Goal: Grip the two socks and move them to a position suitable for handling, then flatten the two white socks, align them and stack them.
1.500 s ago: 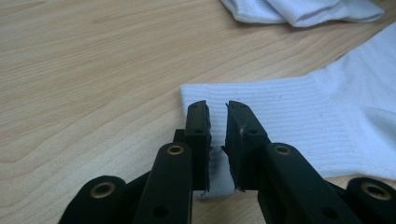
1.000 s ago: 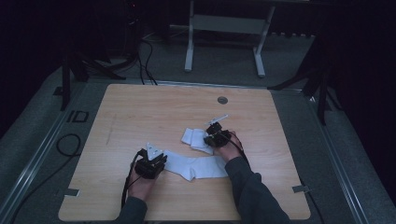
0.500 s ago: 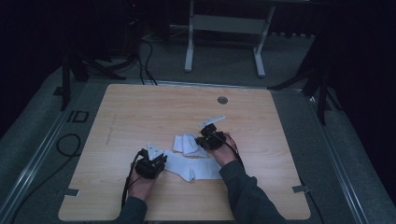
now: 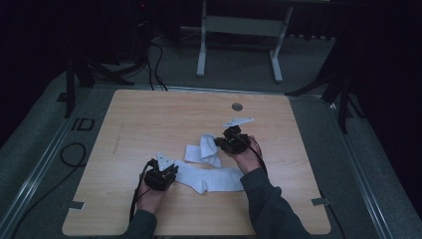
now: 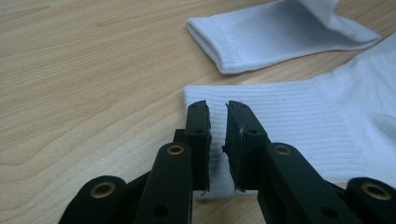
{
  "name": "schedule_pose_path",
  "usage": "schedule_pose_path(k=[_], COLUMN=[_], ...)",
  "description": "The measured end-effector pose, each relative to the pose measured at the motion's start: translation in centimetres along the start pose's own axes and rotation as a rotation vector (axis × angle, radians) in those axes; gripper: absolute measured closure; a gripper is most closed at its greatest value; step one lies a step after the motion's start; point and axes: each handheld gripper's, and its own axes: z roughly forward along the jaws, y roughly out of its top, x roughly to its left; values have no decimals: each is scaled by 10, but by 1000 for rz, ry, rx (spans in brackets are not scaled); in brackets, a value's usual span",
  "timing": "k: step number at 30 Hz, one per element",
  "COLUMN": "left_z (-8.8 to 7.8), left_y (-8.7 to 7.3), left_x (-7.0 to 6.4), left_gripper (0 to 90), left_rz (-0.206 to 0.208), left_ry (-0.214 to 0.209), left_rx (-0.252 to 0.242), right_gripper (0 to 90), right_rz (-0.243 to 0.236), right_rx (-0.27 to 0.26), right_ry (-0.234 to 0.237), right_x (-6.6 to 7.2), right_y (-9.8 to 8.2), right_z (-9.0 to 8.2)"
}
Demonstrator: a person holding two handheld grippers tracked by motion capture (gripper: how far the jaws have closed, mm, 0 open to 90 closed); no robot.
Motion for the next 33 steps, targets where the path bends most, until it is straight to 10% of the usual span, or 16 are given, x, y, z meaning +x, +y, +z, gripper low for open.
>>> schedule_pose_path(k=[22,33], left_z=[0,0], left_y=[0,0], left_x=[0,0], left_gripper=[788,788], left_rz=[-5,-3], left_ry=[5,2], left_rx=[-1,-2], right_gripper=[884,883], right_rz=[67,140], right_rx=[-34,-2], right_ry=[-53,-96], right_x=[-36,-67], right_y=[-12,-46], right_z=[-27,-36])
